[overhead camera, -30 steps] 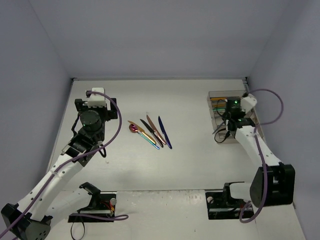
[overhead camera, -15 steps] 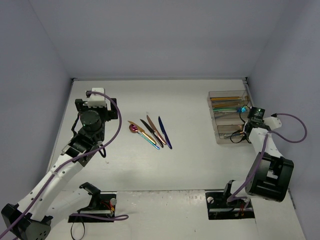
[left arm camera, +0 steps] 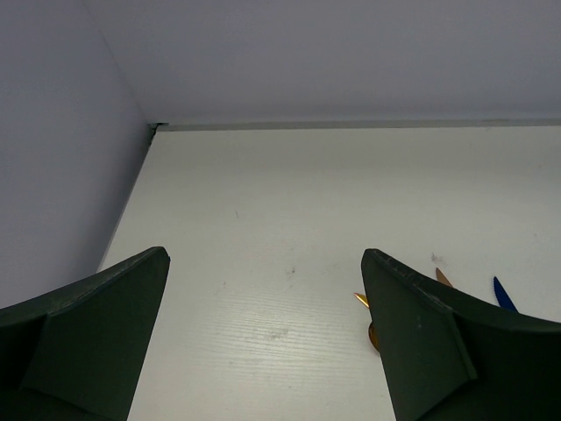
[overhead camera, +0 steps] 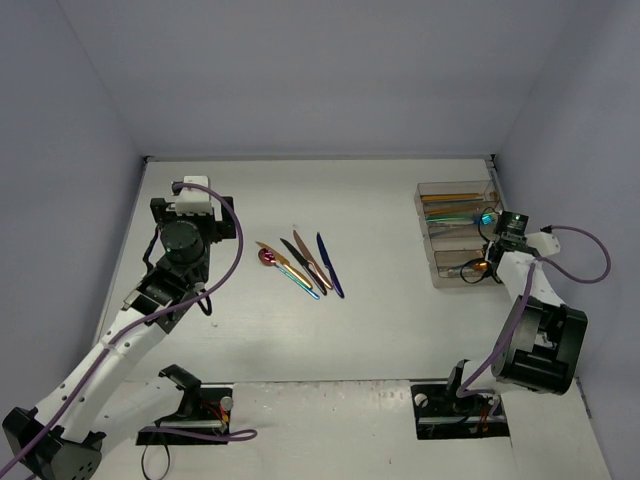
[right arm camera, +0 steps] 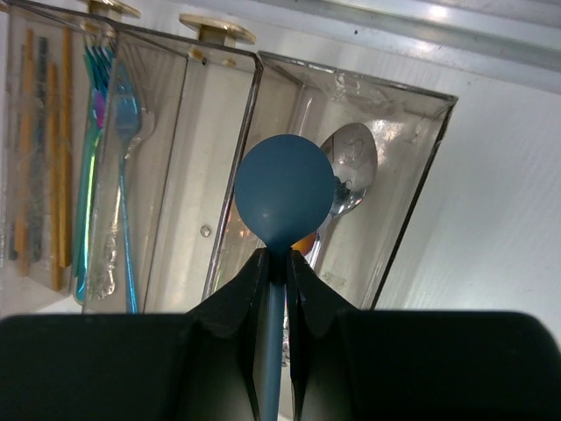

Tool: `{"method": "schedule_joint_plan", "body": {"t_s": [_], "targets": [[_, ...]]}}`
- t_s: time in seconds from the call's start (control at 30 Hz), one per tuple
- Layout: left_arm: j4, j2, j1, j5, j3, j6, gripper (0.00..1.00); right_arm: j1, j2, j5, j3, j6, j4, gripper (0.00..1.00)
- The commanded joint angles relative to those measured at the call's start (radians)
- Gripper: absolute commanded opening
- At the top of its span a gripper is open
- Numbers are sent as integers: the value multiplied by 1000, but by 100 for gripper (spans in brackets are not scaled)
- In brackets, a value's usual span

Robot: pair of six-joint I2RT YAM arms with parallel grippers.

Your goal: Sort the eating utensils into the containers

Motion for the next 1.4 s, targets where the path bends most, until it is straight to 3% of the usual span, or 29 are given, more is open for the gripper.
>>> {"method": "schedule_joint_plan", "body": {"t_s": [0.0,0.27,0.37,0.6,0.77,0.9,1.0,1.37], "targets": [[51,3,5,8,40,-10,90,-4,40,-24,13,44,50,0],[48,13,5,17,40,-13,90,-4,71,-30,28,84,105,0],[47,16,5,17,41,-15,90,-4,90,-47,38,67,106,7],[47,23,5,24,42,-21,90,5,94,-164,63,-73,110,32],[44,28,5,26,44,-23,90,84,-47,-165,80,-170,102,53],[42,31,5,26,44,-21,90,206,-104,-192,126,-276,94,63],[40,33,5,28,47,-23,90,370,-73,-250,206,-428,89,65],[55,12,6,-30,34,-6,90,969,295,-358,490,-831,61,60]]}}
